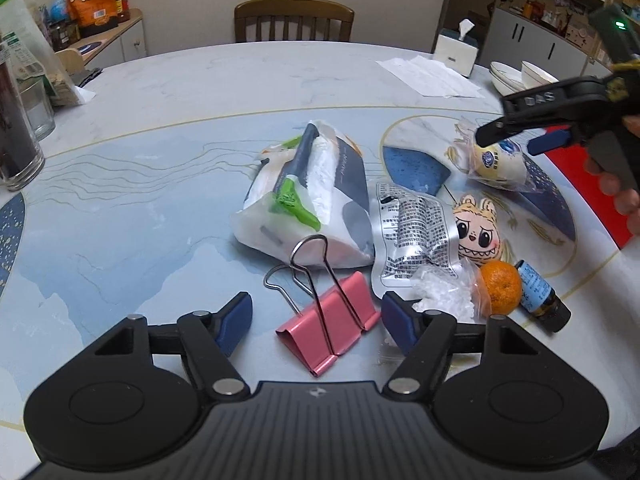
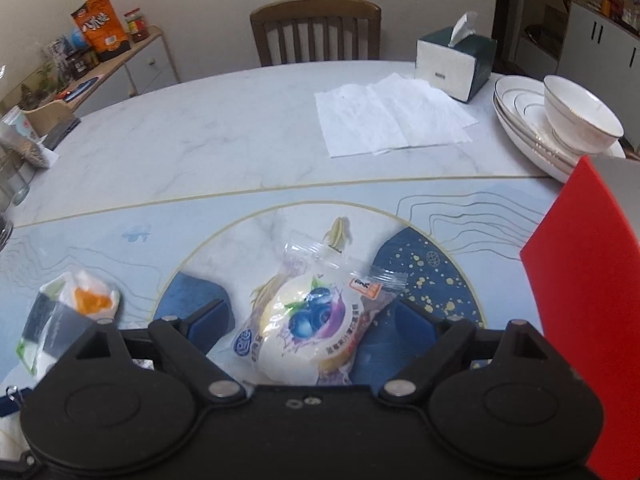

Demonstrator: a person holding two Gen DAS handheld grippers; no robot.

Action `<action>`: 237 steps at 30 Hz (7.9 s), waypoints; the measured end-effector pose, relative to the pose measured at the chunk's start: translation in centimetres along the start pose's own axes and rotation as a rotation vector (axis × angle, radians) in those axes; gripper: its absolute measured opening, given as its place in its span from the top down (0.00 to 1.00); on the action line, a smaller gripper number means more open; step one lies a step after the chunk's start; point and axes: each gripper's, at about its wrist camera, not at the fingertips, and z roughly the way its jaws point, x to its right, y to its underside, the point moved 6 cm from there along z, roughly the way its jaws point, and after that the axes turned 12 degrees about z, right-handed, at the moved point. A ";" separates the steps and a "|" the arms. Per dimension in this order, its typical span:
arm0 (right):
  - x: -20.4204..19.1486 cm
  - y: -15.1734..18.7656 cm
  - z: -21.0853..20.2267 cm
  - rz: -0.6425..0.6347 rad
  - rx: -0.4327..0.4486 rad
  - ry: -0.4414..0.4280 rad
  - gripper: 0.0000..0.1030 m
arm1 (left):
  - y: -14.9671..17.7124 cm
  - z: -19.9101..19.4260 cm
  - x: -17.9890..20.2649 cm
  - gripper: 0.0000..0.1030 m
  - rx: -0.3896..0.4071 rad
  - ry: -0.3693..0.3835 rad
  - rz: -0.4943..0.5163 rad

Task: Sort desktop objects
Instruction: 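Grasp the blueberry bread bag with the right tool while the left tool grasps the pink binder clip, then carry the binder clip in the left tool and bread bag in the right tool to the box, then lower the clip and bread bag into the box and open both tools, then move both open tools back from the box toward the items on the table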

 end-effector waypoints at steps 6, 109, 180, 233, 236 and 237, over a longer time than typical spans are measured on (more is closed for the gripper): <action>0.1 0.3 1.3 0.004 -0.034 0.028 0.12 | 0.0 0.1 1.1 0.36 -0.006 -0.007 0.096; 24.6 -1.4 -19.8 -0.028 0.099 -0.080 0.49 | -15.9 -5.0 23.4 0.53 0.189 0.154 0.187; 33.4 -7.3 -3.8 -0.102 -0.218 0.099 0.48 | -24.6 16.1 42.6 0.53 -0.267 0.335 0.577; 27.8 -5.1 -20.9 -0.060 0.155 -0.141 0.02 | -23.4 -1.3 34.5 0.20 0.156 0.335 0.336; 26.9 -4.4 -21.1 -0.045 0.157 -0.148 0.02 | -22.8 -2.3 33.0 0.18 0.173 0.320 0.321; 26.5 -4.2 -21.1 -0.047 0.158 -0.146 0.02 | -22.6 -2.5 32.5 0.18 0.174 0.311 0.317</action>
